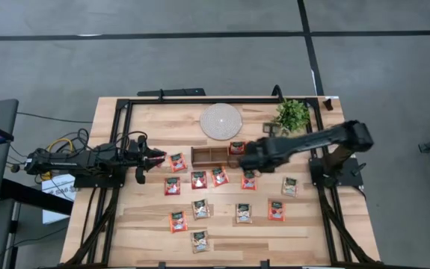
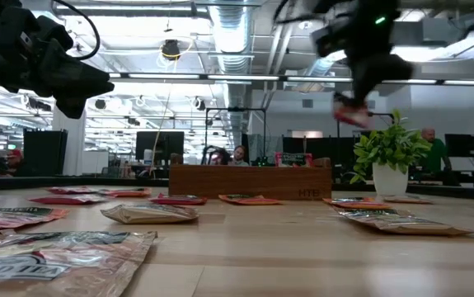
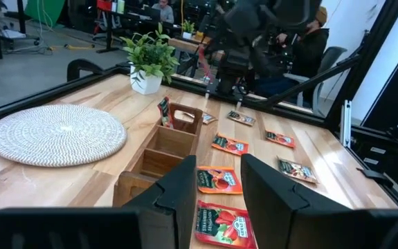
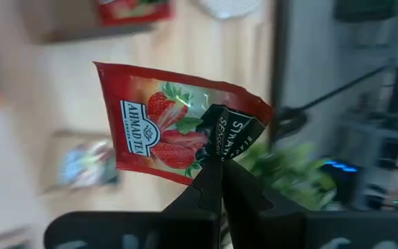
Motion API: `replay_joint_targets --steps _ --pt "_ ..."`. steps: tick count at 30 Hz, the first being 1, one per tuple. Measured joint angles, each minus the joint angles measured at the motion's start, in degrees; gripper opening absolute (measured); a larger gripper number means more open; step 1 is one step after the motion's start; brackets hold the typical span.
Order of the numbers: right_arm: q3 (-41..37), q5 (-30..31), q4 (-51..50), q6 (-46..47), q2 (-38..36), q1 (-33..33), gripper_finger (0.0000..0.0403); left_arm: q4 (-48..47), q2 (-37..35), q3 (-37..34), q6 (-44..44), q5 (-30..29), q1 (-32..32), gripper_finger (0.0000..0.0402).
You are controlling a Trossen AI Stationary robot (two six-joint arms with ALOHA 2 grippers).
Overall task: Pick & Place Tea
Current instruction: Put the red tea bag into the right slot of the wooden organizer
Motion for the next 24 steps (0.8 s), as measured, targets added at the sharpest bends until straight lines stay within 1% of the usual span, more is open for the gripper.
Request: replay_joint_targets --steps 4,7,12,15,19,24 --pt "5.48 6.12 1.49 -6.48 6.24 -3.51 0.0 0.02 0.01 0.0 0.0 -0.02 0.0 0.0105" --pt "9.51 8.94 5.2 -10.77 9.92 -5.06 0.0 0.02 0.02 0.0 0.0 -0.03 0.02 0.0105" --pt "15.24 10.05 11.24 -15.93 15.43 -5.65 0.0 0.02 0.0 0.0 0.02 -0.04 0.0 0.0105" --pt "16.78 10.33 10.69 -17.26 18.21 -5.52 0.0 0.02 0.0 0.0 0.0 -0.04 0.0 0.0105" --pt "16.86 10.17 9.46 -16.86 20.24 -5.21 0.0 0.03 0.02 0.0 0.0 -0.04 0.02 0.0105" --pt "16.86 10.04 9.1 -15.75 20.65 -4.69 0.0 0.04 0.03 0.0 0.01 -0.04 0.0 0.0105"
